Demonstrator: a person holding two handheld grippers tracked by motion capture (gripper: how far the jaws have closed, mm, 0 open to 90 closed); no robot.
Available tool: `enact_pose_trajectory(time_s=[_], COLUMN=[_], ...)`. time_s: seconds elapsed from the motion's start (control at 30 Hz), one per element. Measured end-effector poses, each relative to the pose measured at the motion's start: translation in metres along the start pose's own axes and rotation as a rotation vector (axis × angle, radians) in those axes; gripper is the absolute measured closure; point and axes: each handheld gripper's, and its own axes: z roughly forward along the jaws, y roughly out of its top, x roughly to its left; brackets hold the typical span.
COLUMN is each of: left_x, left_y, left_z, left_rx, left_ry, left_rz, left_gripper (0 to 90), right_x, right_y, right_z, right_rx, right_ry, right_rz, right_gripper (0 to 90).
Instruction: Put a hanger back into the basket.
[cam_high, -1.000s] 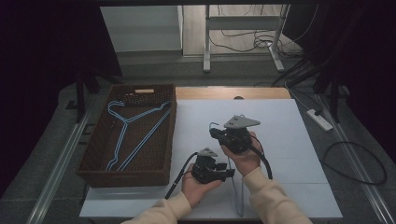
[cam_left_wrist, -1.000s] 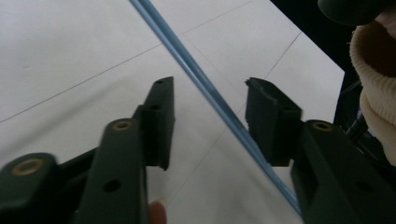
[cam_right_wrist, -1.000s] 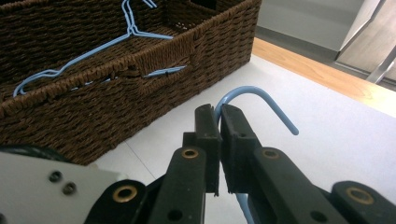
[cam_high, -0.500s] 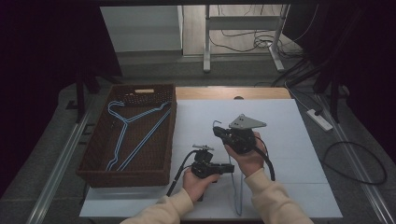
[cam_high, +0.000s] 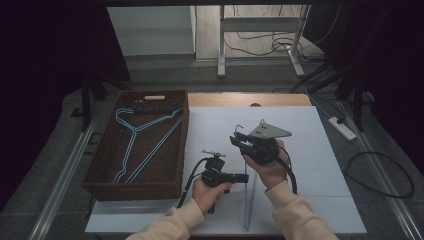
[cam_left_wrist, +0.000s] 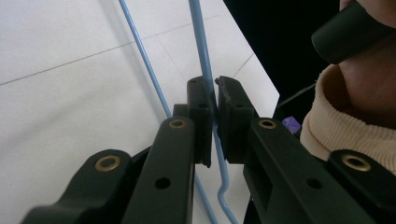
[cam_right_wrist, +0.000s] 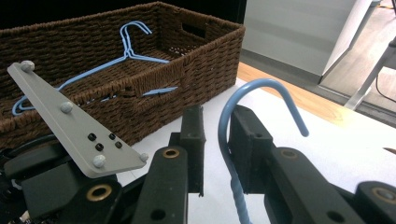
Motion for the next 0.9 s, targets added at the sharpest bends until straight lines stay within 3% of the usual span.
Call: enact_pose_trajectory(time_s=[0.2,0.3,0.43,0.63,0.9], left_x=[-0.006,-0.006,-0.007,-0.002,-0.002], left_y=[0.003,0.005,0.005,0.008,0.010], left_z=[-0.006,-0.011,-0.015,-0.021,-0.026], left_rx=[0.018,0.013,0.015,0.001,-0.016], left_ry=[0.006,0.006,0.038,0.029,0.035], left_rz=[0.019,0.026,0.055,0.035,0.034], left_gripper=[85.9,87.1,87.4,87.5,87.5], right_x=[-0.004,-0.007,-0.011,-0.021,-0.032], right_y=[0.001,0.000,-0.002,-0.013,-0.028], right_z=[-0.005,-0.011,-0.020,-0.035,-0.052], right_rx=[-0.009,-0.013,-0.009,-0.003,-0.014], right_ry=[-0.005,0.011,0.034,0.069,0.075], right_rz=[0.009,0.025,0.046,0.080,0.116], right_gripper=[70.5,60.7,51.2,39.4,35.6])
